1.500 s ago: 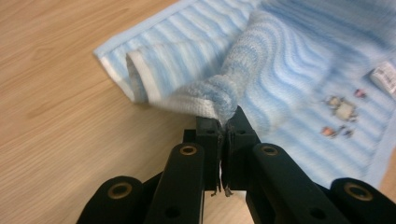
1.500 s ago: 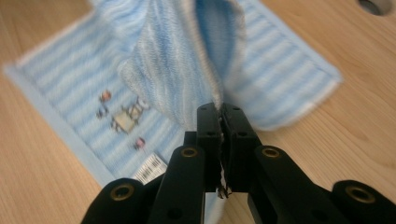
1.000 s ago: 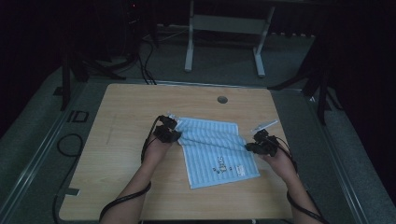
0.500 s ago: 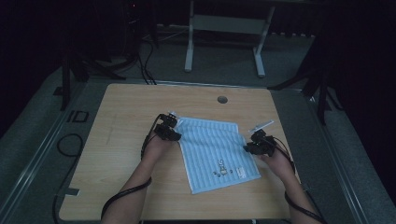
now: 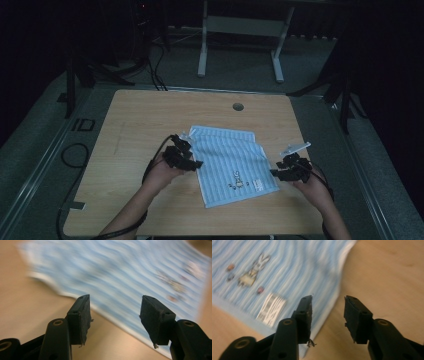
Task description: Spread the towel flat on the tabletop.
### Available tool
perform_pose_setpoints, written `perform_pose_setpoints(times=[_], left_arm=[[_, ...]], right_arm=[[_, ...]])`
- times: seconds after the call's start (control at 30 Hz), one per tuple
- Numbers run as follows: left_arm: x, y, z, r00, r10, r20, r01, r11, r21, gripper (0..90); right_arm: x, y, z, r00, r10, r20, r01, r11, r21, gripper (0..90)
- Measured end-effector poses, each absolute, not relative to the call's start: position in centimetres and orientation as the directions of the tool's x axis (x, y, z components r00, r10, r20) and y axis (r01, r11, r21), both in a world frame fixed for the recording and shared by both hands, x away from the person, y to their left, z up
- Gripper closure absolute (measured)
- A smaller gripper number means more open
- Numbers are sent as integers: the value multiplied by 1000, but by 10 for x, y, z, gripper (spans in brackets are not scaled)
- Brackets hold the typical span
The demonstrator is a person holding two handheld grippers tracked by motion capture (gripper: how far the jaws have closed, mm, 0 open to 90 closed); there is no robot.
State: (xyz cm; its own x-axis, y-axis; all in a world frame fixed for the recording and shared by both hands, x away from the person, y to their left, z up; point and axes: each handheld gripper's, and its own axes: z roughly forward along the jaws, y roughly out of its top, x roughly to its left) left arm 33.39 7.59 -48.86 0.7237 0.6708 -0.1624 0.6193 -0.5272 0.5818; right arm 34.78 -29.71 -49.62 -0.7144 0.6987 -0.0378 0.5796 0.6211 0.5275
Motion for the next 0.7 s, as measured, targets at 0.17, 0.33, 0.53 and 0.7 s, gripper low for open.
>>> perform_pose_setpoints(times=[0.17, 0.33, 0.53, 0.7], left_arm=[[311, 53, -509, 772, 614, -167, 587, -587, 558, 403], [300, 34, -524, 812, 573, -110, 540, -668, 511, 403], [296, 23, -531, 845, 533, -46, 494, -744, 450, 396], [294, 21, -530, 855, 519, -14, 465, -753, 466, 598]], right_arm=[[333, -295, -519, -724, 688, -42, 587, 647, 486, 525], [326, -296, -530, -725, 689, -14, 600, 641, 478, 512], [325, -293, -529, -731, 683, -1, 605, 647, 465, 588], [322, -286, -527, -752, 659, -2, 588, 673, 449, 819]])
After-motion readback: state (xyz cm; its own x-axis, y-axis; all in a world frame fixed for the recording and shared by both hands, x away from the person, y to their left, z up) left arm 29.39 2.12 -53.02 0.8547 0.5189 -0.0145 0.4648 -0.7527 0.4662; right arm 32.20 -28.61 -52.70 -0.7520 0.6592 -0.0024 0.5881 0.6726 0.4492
